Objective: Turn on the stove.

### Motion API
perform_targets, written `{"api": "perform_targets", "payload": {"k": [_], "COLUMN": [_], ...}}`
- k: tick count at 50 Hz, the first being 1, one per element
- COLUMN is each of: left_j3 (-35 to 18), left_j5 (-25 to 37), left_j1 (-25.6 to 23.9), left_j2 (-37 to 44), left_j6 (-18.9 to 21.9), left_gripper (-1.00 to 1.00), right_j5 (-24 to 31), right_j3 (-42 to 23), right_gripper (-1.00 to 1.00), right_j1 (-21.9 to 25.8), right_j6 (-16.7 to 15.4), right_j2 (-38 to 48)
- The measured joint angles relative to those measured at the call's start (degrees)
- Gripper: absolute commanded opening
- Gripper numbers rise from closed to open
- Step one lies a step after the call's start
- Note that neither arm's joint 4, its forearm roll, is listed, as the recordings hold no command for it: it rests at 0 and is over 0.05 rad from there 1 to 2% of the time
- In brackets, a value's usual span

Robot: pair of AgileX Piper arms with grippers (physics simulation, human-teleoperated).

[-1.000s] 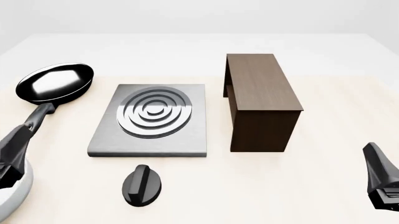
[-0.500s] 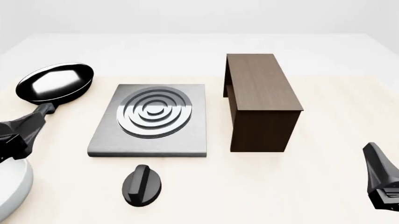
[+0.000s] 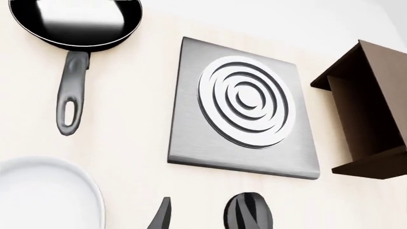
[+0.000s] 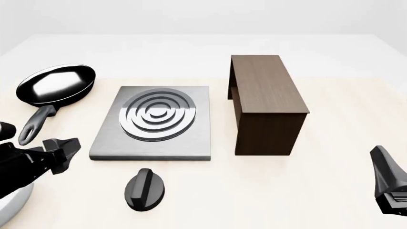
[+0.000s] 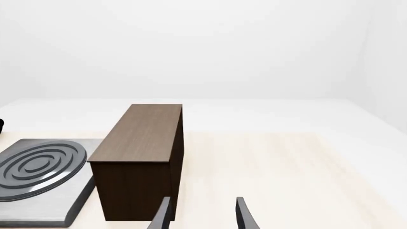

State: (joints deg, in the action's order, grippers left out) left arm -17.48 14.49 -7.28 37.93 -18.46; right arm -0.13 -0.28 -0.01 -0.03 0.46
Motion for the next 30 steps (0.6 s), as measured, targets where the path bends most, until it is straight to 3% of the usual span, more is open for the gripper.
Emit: {"api": "perform_targets", "payload": {"k": [30], "left_j3": [9.1], "left_j5": [-10.8], "left_j1": [-7.9], "left_j2": [11.1], "left_j6": [-9.2], "left_gripper": [1.00], "right_j5": [0.0], "right_j3": [0.0], "right_gripper": [1.00], "right_j1": [0.0], "right_j6": [0.0], "right_j2": [0.0]}}
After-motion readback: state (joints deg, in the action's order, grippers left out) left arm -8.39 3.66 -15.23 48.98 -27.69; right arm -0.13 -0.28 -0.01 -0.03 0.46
